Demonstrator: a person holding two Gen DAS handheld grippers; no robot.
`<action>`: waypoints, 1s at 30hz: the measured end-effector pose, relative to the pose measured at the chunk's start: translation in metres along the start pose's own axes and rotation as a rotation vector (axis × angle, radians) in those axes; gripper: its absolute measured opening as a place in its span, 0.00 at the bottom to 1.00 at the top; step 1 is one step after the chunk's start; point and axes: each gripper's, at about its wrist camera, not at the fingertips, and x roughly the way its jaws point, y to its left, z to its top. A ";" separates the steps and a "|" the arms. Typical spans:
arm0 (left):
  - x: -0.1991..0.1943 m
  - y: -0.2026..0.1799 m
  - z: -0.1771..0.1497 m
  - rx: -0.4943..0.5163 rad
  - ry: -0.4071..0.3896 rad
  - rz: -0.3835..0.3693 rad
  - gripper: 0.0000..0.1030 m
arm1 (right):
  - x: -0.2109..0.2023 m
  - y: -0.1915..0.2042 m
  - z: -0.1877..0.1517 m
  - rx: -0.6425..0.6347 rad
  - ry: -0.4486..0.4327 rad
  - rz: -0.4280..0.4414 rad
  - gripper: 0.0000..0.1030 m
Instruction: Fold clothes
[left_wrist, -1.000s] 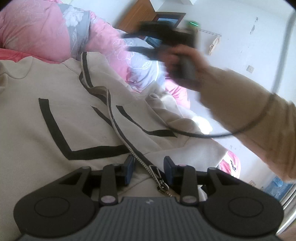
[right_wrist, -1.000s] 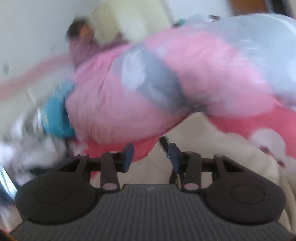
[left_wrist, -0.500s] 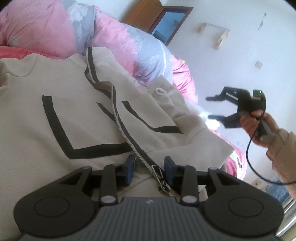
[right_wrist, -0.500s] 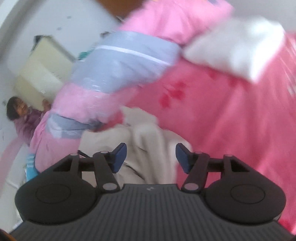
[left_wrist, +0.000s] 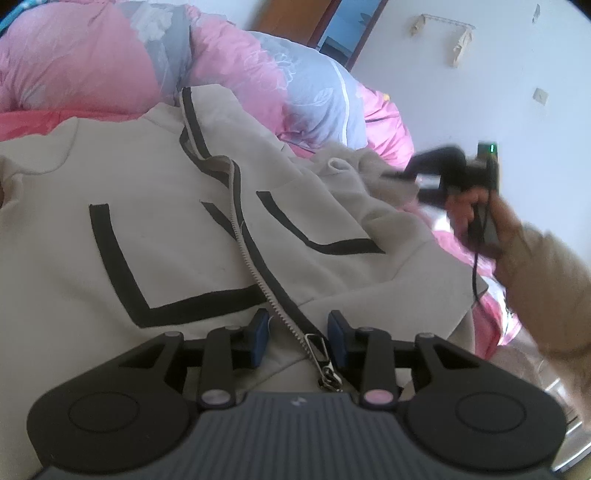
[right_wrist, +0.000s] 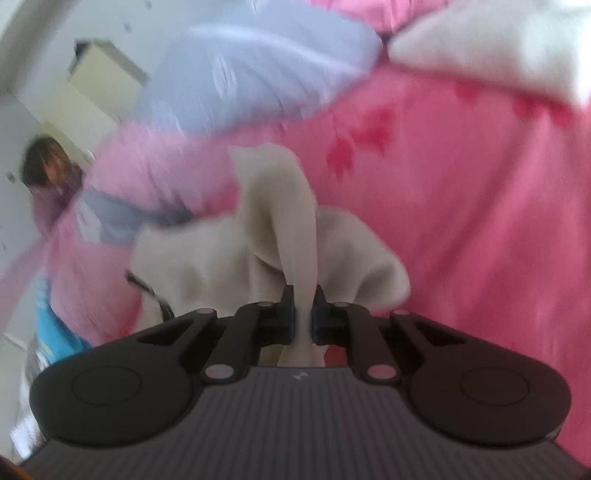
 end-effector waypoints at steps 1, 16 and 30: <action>0.000 0.000 0.000 0.000 -0.002 0.001 0.35 | -0.002 0.000 0.013 -0.010 -0.034 0.000 0.06; 0.003 0.010 -0.002 -0.020 -0.026 -0.029 0.35 | 0.004 -0.043 0.133 -0.045 -0.174 -0.293 0.59; 0.003 0.009 -0.002 -0.035 -0.027 -0.020 0.36 | -0.069 -0.051 0.032 0.263 -0.005 0.152 0.68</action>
